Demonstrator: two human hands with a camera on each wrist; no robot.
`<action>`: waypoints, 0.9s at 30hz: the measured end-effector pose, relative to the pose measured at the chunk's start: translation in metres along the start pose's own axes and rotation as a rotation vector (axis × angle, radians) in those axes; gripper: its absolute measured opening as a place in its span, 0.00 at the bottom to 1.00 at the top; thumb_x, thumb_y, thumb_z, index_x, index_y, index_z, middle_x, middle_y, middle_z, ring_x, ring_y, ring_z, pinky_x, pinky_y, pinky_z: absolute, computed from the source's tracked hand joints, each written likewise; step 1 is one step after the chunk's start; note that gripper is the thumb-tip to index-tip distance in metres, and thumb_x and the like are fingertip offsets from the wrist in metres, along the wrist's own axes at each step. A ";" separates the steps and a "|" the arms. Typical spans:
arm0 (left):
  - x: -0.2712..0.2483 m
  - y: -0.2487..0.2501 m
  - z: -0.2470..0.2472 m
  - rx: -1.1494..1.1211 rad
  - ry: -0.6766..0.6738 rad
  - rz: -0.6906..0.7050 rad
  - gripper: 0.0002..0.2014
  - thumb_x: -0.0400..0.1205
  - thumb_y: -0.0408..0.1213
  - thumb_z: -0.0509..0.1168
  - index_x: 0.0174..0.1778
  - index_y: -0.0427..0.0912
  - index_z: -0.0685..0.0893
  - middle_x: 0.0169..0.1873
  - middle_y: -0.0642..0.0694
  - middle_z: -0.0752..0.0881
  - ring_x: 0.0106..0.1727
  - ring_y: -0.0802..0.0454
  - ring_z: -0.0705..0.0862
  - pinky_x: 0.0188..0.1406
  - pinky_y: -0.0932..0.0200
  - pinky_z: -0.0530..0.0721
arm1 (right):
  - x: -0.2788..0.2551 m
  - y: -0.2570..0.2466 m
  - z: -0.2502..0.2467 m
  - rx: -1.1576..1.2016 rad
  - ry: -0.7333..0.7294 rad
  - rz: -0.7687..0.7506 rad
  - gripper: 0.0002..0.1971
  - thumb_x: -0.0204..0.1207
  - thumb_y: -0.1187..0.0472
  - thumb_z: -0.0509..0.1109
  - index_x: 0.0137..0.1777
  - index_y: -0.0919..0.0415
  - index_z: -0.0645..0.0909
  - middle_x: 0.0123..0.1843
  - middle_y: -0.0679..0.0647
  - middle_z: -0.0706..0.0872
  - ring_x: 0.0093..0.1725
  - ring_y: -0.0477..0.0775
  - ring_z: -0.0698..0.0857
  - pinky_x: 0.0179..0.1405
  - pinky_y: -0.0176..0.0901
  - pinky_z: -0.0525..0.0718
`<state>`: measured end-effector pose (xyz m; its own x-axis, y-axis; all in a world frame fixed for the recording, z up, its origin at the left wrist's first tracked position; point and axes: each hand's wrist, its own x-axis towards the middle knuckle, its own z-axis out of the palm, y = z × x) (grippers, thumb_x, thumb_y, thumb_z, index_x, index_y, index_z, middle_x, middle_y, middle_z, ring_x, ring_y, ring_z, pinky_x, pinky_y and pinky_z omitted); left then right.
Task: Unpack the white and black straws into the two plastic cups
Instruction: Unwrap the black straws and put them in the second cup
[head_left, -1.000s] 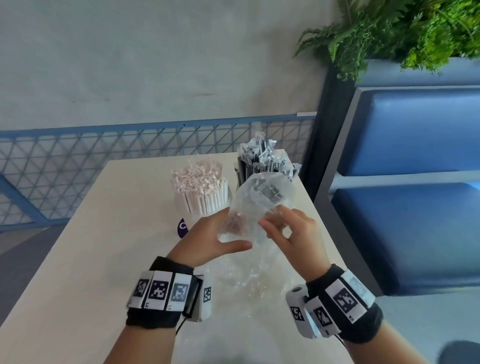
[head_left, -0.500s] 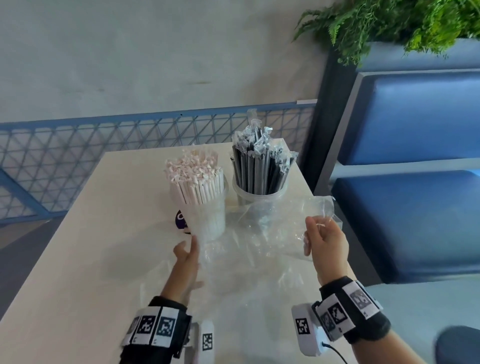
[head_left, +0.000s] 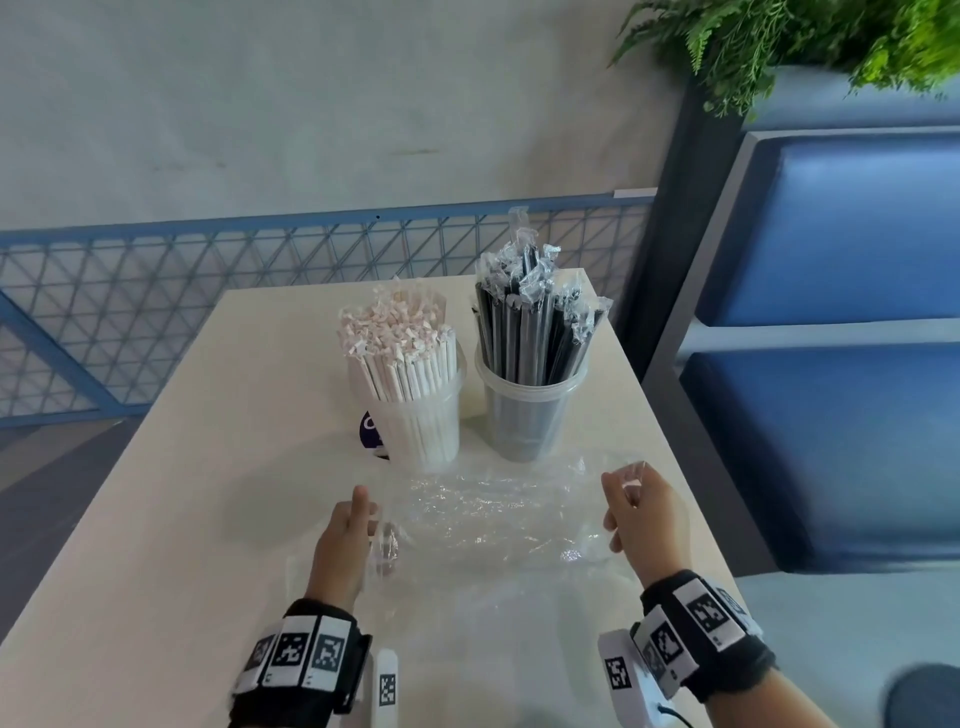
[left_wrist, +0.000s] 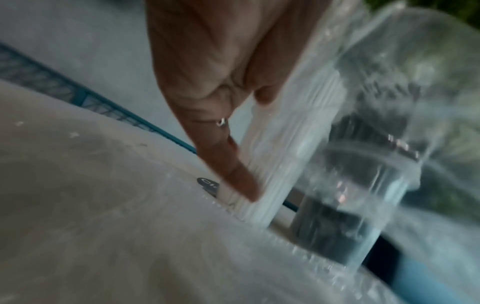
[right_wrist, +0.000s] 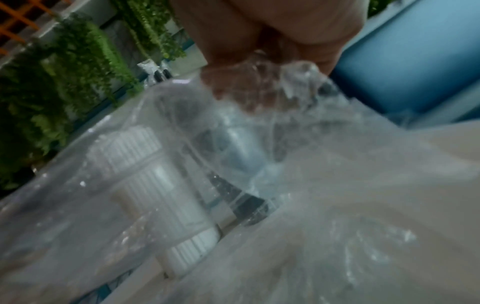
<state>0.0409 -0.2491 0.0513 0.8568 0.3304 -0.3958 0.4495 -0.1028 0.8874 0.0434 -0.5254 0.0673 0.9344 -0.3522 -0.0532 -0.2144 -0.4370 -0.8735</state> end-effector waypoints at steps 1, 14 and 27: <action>-0.002 0.004 0.000 -0.045 -0.048 -0.050 0.24 0.77 0.65 0.53 0.46 0.46 0.77 0.50 0.38 0.83 0.52 0.37 0.84 0.42 0.47 0.86 | 0.000 0.000 0.002 -0.004 -0.001 0.000 0.07 0.81 0.57 0.62 0.43 0.58 0.75 0.24 0.52 0.83 0.11 0.42 0.73 0.14 0.32 0.72; 0.000 0.020 0.001 0.631 0.057 0.412 0.20 0.79 0.26 0.61 0.69 0.33 0.71 0.63 0.35 0.80 0.66 0.38 0.78 0.61 0.55 0.73 | -0.008 0.018 0.011 -0.063 0.016 0.003 0.06 0.80 0.56 0.62 0.43 0.54 0.75 0.24 0.53 0.84 0.13 0.43 0.75 0.18 0.37 0.74; -0.007 -0.014 0.078 1.416 -0.456 0.355 0.39 0.72 0.72 0.33 0.66 0.58 0.16 0.70 0.48 0.18 0.78 0.37 0.25 0.73 0.27 0.34 | -0.012 0.037 0.029 -0.055 -0.003 0.106 0.03 0.80 0.59 0.64 0.50 0.57 0.75 0.30 0.53 0.86 0.25 0.52 0.85 0.29 0.44 0.80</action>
<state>0.0476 -0.3232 0.0230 0.8519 -0.1842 -0.4902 -0.1514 -0.9828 0.1061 0.0324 -0.5135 0.0222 0.9065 -0.3963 -0.1455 -0.3273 -0.4422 -0.8350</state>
